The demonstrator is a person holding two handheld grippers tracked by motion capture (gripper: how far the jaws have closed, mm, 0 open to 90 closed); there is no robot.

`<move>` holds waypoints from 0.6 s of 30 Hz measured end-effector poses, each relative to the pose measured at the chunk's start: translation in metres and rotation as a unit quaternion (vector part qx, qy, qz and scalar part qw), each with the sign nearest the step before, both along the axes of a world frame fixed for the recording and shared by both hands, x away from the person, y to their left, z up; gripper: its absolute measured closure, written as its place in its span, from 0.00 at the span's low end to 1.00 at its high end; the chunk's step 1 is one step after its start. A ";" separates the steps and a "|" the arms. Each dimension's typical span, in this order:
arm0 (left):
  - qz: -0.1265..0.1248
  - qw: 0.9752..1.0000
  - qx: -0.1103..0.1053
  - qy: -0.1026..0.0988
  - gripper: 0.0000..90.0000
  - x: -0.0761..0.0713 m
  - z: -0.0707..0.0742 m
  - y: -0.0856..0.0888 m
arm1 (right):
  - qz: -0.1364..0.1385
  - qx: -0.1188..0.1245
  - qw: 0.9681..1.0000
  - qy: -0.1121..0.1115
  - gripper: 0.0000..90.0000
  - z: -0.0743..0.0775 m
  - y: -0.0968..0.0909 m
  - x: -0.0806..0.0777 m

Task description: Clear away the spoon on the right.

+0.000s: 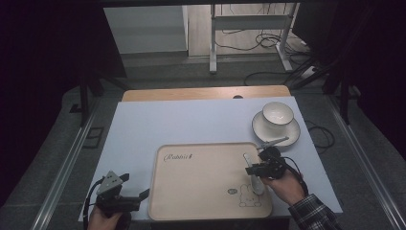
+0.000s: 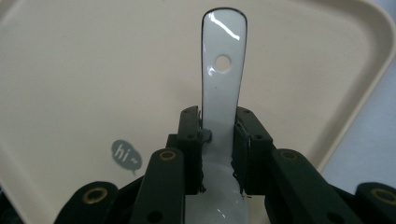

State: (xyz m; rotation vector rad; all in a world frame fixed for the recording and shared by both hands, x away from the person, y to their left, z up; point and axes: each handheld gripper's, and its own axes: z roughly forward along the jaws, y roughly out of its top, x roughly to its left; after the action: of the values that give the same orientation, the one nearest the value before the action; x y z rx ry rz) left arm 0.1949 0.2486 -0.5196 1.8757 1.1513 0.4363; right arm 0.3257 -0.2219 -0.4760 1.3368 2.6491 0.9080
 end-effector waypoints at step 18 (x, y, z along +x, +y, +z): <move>-0.001 1.000 0.002 -0.001 0.03 0.000 0.000 0.000 | 0.030 -0.035 0.997 -0.067 0.83 0.001 0.012 -0.004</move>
State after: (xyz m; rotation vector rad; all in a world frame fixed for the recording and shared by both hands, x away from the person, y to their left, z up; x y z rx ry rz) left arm 0.1947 0.2482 -0.5195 1.8801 1.1476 0.4395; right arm 0.3222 -0.2095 -0.4751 1.1457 2.6049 0.8684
